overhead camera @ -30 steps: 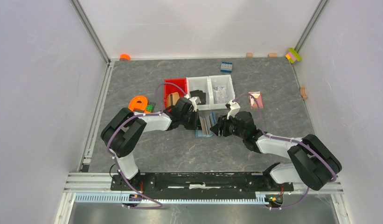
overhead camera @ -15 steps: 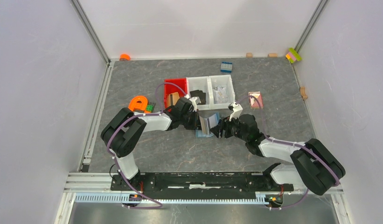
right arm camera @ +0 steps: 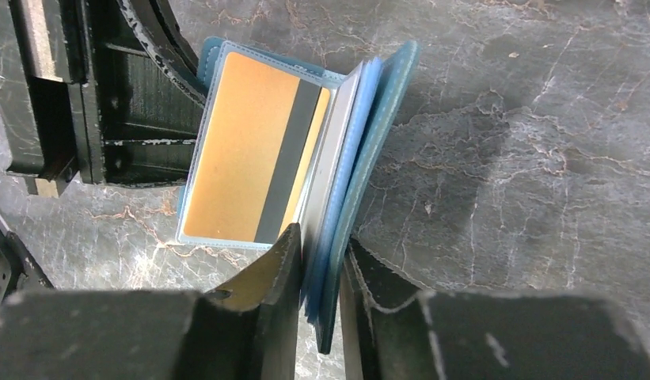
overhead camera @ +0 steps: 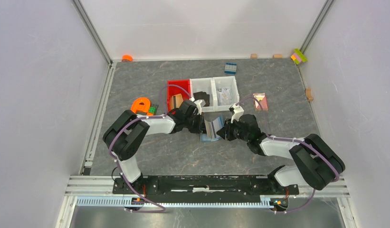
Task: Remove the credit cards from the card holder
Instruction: Remove the credit card from the card holder.
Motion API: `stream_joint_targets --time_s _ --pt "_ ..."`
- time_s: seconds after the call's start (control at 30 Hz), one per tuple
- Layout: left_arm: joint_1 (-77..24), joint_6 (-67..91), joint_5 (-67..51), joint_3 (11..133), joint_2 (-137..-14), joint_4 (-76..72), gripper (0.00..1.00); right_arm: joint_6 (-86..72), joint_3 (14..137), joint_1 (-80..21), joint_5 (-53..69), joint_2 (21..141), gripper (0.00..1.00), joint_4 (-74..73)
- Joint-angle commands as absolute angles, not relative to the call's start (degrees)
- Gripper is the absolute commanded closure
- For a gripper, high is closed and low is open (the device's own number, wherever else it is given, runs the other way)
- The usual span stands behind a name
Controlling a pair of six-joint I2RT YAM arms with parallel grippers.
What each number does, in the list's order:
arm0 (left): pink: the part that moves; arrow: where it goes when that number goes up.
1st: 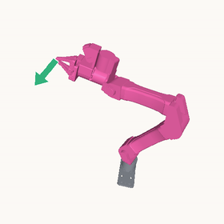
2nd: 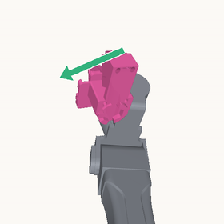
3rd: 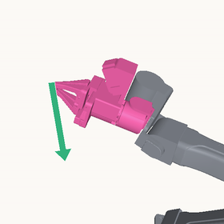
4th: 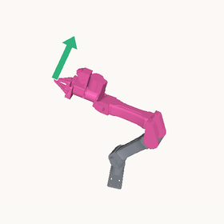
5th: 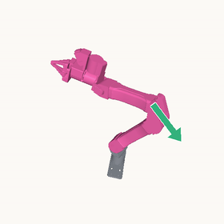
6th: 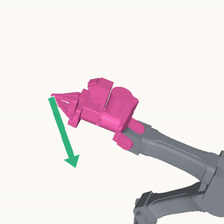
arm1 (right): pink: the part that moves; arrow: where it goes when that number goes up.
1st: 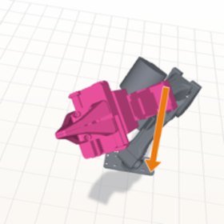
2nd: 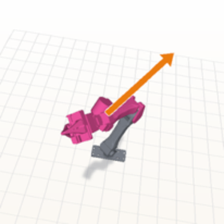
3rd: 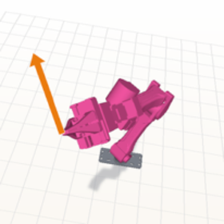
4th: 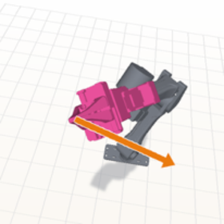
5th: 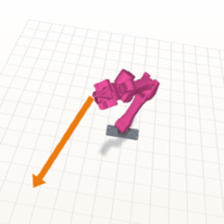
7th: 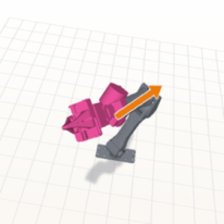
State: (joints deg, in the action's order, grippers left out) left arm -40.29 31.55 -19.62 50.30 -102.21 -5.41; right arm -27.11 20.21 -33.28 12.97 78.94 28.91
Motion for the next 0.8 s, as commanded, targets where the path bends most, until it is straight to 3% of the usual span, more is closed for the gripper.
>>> stream_joint_targets --time_s 0.0,0.1,0.2,0.27,0.53,0.77 --pt "-40.61 28.92 -20.64 49.23 -97.98 -7.47 0.94 -26.67 22.55 -33.06 9.26 77.97 0.77 26.52" --pt "-40.48 29.53 -19.08 47.24 -94.78 -8.72 0.83 -27.23 21.28 -32.71 7.64 75.88 0.85 26.84" --pt "-39.88 31.4 -20.45 44.21 -92.03 -13.71 0.63 -27.92 19.82 -32.26 6.3 73.43 0.89 27.61" --pt "-39.15 33.84 -22.32 41.07 -90.36 -19.25 0.55 -28.41 18.47 -31.91 6.07 72.07 0.9 28.65" --pt "-36.83 36.56 -27.5 36.59 -87.81 -28.37 0.36 -29.82 16.69 -31.0 8.62 70.61 0.92 32.15" --pt "-36.83 35.45 -25.46 41.44 -93.89 -19.72 0.35 -30.12 16.49 -31.02 11.12 71.3 0.93 33.88"
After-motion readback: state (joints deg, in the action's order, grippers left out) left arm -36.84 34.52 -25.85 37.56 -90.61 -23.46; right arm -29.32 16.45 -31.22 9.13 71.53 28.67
